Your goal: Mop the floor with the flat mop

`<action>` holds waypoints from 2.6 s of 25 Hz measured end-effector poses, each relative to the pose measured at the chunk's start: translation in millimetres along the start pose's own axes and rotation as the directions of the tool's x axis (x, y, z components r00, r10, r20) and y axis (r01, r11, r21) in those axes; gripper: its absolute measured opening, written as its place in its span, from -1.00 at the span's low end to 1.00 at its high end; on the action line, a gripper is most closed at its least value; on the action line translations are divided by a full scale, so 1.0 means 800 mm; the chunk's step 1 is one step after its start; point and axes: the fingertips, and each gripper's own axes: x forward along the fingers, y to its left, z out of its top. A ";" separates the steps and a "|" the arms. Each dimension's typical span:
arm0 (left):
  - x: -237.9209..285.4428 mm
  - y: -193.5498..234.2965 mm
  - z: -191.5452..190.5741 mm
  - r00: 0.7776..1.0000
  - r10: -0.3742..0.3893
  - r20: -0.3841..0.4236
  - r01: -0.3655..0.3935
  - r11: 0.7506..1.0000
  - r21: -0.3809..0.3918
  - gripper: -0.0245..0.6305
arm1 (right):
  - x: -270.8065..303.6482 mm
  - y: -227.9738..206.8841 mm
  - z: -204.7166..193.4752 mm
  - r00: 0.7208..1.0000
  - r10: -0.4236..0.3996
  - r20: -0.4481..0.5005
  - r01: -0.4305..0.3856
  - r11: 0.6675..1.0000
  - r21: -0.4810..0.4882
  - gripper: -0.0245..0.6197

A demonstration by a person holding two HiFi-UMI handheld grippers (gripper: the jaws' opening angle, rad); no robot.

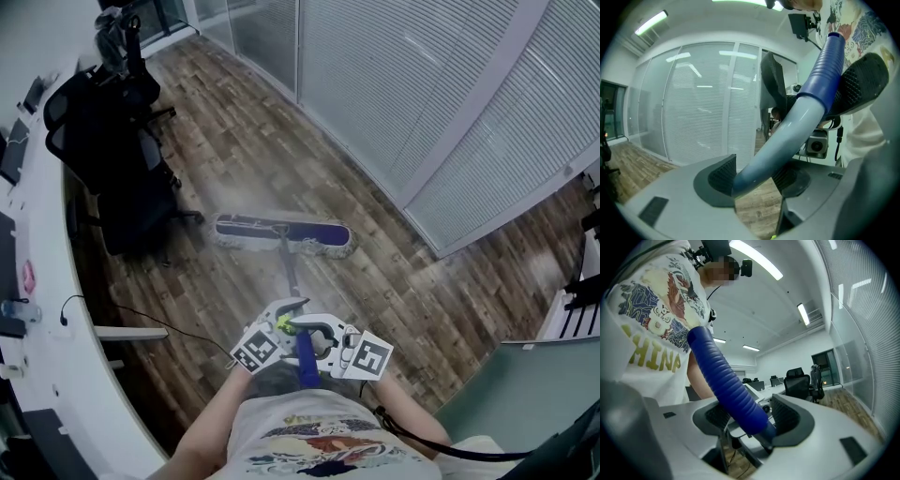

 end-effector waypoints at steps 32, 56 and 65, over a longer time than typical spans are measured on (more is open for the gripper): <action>0.034 0.422 0.053 0.999 0.042 0.031 -0.042 0.999 -0.015 -0.32 | 0.146 -0.394 0.021 0.999 0.043 0.017 -0.043 0.999 -0.014 -0.16; 0.185 0.843 0.132 0.983 0.185 -0.001 -0.184 0.980 -0.075 -0.31 | 0.163 -0.834 0.035 0.983 0.185 -0.001 -0.185 0.983 0.004 -0.15; 0.180 0.831 0.135 0.982 0.189 0.001 -0.188 0.979 -0.082 -0.29 | 0.159 -0.822 0.035 0.988 0.150 -0.040 -0.147 0.987 0.063 -0.16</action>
